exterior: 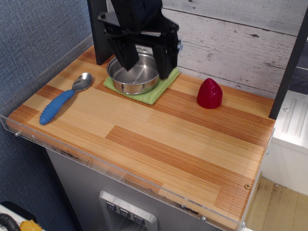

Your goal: Place the pot on top of the green towel

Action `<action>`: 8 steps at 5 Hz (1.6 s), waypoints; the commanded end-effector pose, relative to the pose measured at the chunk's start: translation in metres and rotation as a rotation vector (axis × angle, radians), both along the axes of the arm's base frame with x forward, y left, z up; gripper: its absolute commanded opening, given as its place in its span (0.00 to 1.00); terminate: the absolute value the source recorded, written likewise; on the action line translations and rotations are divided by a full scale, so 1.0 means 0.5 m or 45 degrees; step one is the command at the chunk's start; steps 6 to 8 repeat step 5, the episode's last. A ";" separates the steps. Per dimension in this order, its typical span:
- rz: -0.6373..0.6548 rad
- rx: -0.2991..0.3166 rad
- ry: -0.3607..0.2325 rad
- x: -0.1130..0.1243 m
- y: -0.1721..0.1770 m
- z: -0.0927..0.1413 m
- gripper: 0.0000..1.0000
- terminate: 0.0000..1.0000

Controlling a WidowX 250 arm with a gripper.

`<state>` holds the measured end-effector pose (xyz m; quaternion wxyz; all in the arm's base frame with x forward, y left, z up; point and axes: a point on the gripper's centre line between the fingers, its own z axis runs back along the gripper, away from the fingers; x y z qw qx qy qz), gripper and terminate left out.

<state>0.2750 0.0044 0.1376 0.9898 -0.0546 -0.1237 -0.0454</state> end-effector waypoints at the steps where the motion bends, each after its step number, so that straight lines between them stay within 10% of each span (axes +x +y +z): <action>1: 0.000 0.052 -0.008 -0.030 0.024 0.001 1.00 0.00; 4: 0.035 0.105 -0.005 -0.047 0.057 0.019 1.00 0.00; 5: 0.035 0.105 -0.005 -0.047 0.057 0.019 1.00 1.00; 8: 0.035 0.105 -0.005 -0.047 0.057 0.019 1.00 1.00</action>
